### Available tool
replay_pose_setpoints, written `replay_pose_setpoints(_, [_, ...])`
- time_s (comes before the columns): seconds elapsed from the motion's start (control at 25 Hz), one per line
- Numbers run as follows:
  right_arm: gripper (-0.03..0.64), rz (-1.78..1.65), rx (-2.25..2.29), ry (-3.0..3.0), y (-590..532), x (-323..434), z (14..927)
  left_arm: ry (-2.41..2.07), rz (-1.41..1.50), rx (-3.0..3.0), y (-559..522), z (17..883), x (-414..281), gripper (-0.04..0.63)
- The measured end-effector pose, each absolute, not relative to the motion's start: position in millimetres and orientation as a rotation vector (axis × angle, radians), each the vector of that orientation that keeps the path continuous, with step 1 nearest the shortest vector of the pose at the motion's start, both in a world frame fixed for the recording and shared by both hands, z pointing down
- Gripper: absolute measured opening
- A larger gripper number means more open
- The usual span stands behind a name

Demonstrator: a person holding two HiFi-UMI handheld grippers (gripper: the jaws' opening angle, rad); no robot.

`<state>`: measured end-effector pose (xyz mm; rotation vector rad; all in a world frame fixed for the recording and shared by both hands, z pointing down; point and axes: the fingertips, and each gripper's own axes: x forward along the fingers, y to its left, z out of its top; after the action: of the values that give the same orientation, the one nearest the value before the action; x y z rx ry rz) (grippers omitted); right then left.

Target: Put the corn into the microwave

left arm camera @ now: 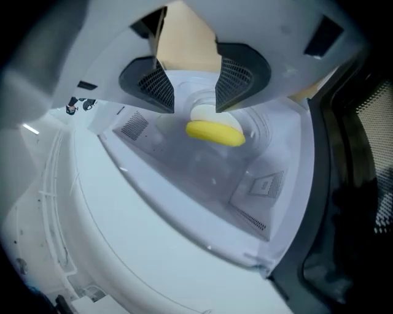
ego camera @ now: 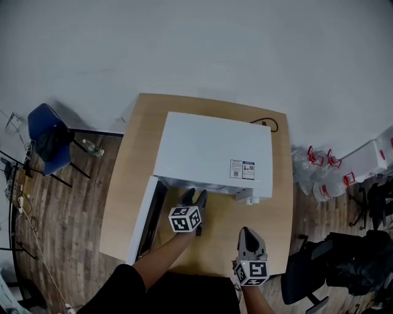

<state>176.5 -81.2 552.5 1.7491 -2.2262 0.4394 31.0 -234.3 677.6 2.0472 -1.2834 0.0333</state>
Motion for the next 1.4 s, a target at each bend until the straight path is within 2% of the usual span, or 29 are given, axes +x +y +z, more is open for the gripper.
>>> replay_pose_setpoints(0.56, [0.06, 0.376, 1.811, -2.256, -29, 155, 510, -1.209, -0.095, 2.431, -64, 520, 14, 0.184])
replay_pose_setpoints(0.72, [0.06, 0.365, 1.826, -2.268, -7, 148, 497, -1.182, -0.053, 2.57, -22, 493, 13, 0.065])
replay_pose_setpoints(0.84, [0.06, 0.386, 1.832, -2.298, 11, 146, 488, -1.117, -0.065, 2.578, 5, 485, 14, 0.025])
replay_pose_setpoints(1.12, [0.06, 0.315, 1.712, -2.416, 36, 131, 471, -1.242, 0.026, 2.517, 50, 492, 7, 0.014])
replay_pose_setpoints(1.4, [0.06, 0.188, 1.599, -2.484, 80, 146, 447, -1.408, -0.061, 2.448, 89, 460, 3, 0.014])
